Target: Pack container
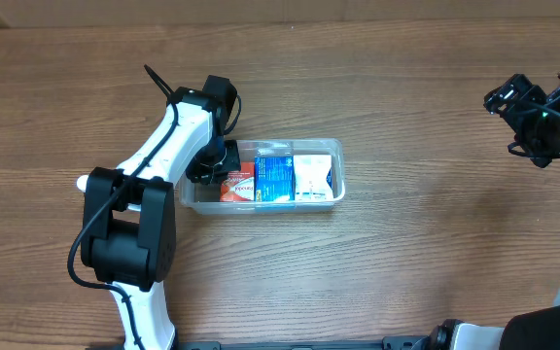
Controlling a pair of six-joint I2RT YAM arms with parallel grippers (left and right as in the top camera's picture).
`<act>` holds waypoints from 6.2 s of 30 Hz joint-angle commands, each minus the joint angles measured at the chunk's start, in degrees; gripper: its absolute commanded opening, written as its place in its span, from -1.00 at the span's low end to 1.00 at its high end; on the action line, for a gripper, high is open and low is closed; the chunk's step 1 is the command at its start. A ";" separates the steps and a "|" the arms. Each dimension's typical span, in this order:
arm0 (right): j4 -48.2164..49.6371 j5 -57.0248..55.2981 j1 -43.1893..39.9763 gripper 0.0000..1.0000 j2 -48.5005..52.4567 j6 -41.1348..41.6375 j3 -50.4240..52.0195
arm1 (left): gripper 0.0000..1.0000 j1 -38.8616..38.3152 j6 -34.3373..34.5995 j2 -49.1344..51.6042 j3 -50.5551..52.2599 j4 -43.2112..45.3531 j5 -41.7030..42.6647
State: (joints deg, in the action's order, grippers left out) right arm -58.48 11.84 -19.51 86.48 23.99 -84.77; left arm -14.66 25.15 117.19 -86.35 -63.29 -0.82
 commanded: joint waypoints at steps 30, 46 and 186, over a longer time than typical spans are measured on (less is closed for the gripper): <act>0.24 0.28 -0.11 1.00 -0.52 0.00 -0.46 | 1.00 34.29 -5.92 -24.61 -2.60 -19.65 -1.75; 0.24 0.28 -0.11 1.00 -0.55 0.00 -0.46 | 0.74 38.27 -6.75 -22.99 11.74 4.98 -3.37; 0.24 0.28 -0.11 1.00 -0.55 0.00 -0.46 | 0.56 26.14 -5.90 -26.45 13.11 0.90 -0.42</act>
State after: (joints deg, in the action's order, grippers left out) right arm -58.48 11.84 -19.51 86.48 24.01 -84.75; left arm 11.62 21.65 91.05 -73.82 -63.70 -2.35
